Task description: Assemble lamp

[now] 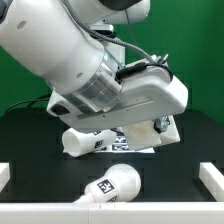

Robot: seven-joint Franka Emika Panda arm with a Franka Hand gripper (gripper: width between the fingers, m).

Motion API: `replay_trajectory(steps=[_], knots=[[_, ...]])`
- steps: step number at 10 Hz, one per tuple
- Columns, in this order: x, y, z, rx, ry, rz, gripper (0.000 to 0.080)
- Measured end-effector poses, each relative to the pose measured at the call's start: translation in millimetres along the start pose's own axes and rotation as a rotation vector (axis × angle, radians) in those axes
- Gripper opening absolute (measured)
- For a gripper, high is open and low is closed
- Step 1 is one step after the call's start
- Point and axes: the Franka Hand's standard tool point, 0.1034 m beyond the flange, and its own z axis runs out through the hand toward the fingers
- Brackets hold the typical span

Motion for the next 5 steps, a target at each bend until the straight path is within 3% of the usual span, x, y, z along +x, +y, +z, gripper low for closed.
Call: replay_trajectory(steps=[1, 3, 4, 5], knots=[[0.5, 5.5, -3.5, -0.071, 0.008, -0.071, 0.0458], [4.1, -4.1, -22.6, -0.215, 0.039, -0.238, 0.0458], [2.3, -18.2, -21.8, -0.319, 0.049, -0.292, 0.0458], [-2.2, -31.9, -11.5, -0.448, 0.064, -0.261, 0.0458]])
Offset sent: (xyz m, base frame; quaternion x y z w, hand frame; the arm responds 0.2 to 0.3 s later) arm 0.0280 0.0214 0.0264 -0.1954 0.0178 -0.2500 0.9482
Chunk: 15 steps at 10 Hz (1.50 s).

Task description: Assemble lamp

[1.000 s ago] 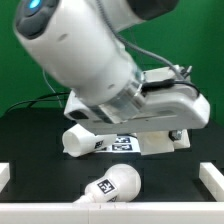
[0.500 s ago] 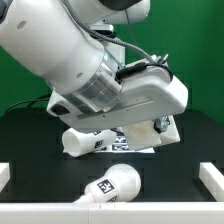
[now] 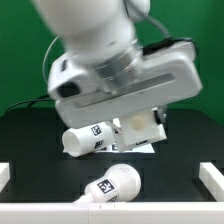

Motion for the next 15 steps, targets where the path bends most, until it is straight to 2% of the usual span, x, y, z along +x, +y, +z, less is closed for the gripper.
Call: replay_trajectory(steps=[1, 2, 3, 4, 5, 6, 8, 9, 12, 13, 14, 15], knots=[[-0.6, -10.1, 3.7, -0.047, -0.002, -0.027, 0.0458], [0.3, -13.2, 4.9, -0.083, 0.006, -0.040, 0.0458], [5.3, -14.2, 2.3, -0.075, 0.045, -0.040, 0.0458], [11.3, -21.5, -2.7, -0.072, 0.109, -0.019, 0.0458], [18.1, -33.8, -9.0, -0.068, 0.210, -0.033, 0.0458], [25.1, -42.0, -12.6, -0.066, 0.364, -0.050, 0.0458], [35.0, -46.7, -11.3, -0.077, 0.554, -0.076, 0.0458], [36.8, -51.3, -18.7, -0.094, 0.625, -0.097, 0.0458], [43.5, -53.9, -19.4, -0.078, 0.836, -0.116, 0.0458], [43.2, -53.9, -16.8, -0.076, 0.868, -0.120, 0.0458], [45.6, -57.5, -19.1, -0.063, 0.980, -0.129, 0.0458], [45.8, -63.9, -9.6, -0.025, 1.083, -0.102, 0.0458]])
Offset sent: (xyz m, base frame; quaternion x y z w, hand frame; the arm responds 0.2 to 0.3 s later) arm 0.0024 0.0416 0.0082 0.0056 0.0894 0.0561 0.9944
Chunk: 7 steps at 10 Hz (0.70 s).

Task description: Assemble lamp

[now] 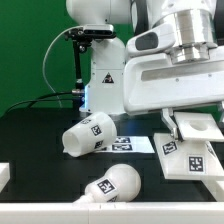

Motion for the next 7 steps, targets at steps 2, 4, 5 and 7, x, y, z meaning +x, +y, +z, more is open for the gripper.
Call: replay_trajectory(steps=[2, 4, 5, 7], knots=[[-12.1, -12.9, 7.8, -0.014, 0.060, -0.032, 0.0458], [-10.7, -8.7, 7.5, -0.020, 0.059, -0.029, 0.0458], [-10.5, -5.3, 7.7, -0.023, 0.059, -0.043, 0.0458], [-8.2, 31.8, 10.8, -0.046, 0.078, -0.106, 0.0458]])
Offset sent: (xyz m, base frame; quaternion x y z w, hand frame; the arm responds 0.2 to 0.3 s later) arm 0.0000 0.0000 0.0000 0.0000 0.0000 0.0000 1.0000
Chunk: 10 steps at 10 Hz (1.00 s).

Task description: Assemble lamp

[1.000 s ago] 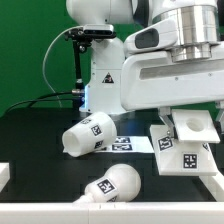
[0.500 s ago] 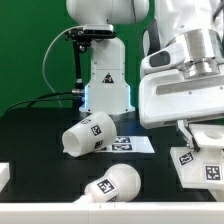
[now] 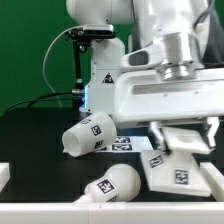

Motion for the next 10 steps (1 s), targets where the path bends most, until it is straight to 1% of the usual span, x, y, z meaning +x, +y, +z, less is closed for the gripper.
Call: replay_trajectory(steps=[1, 2, 3, 5, 7, 10], knots=[[-7.4, -3.5, 4.6, 0.014, -0.008, 0.019, 0.0458], [-13.5, -6.9, 8.4, 0.021, -0.019, 0.020, 0.0458], [-16.2, -8.3, 10.4, 0.022, -0.025, 0.021, 0.0458], [-20.0, -18.2, 12.3, 0.030, -0.031, 0.028, 0.0458], [-31.6, -19.4, 23.0, 0.031, -0.048, 0.027, 0.0458], [-25.3, -23.9, 28.7, 0.036, -0.033, 0.037, 0.0458]])
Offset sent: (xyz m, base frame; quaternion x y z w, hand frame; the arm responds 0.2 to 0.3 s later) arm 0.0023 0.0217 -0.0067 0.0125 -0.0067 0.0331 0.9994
